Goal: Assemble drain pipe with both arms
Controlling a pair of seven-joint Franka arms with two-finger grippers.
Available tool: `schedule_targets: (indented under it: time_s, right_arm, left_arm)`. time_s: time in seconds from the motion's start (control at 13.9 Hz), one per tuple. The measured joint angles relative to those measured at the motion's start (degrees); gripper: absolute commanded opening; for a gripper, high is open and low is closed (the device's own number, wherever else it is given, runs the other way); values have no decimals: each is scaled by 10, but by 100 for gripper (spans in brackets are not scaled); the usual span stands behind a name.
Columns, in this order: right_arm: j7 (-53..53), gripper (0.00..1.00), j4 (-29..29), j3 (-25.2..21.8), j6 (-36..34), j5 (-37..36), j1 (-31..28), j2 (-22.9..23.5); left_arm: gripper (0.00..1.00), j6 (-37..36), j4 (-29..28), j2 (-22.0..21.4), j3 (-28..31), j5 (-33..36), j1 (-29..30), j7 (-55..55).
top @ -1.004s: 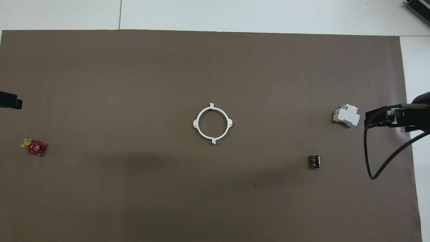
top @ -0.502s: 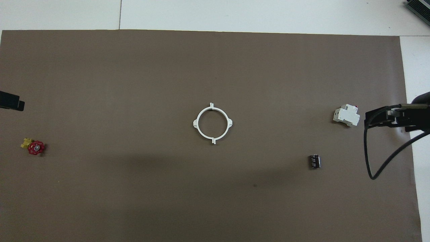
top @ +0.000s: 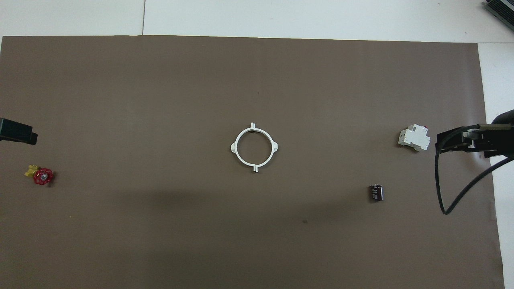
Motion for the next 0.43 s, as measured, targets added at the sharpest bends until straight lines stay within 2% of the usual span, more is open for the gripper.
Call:
schedule_targets:
  time_s: [0.43]
  right_arm:
    - [0,100,0,0,6,0,0,0]
  left_arm:
    - [100,0,0,-2,0,0,0,0]
